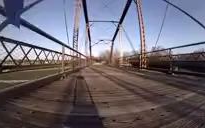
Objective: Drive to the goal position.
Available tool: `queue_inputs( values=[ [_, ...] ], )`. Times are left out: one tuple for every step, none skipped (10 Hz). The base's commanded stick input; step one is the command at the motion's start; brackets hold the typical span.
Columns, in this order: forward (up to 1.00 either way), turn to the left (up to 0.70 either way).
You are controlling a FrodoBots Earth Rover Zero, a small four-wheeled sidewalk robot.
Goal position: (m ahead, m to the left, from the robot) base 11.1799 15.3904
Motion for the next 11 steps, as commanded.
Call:
queue_inputs(
  values=[
    [0.00, 0.00],
    [0.00, 0.00],
    [0.00, 0.00],
    [0.00, 0.00],
    [0.09, 0.00],
    [0.41, 0.00],
    [0.45, 0.00],
    [0.45, 0.00],
    [0.45, 0.00],
    [0.45, 0.00],
    [0.45, 0.00]
  ],
)
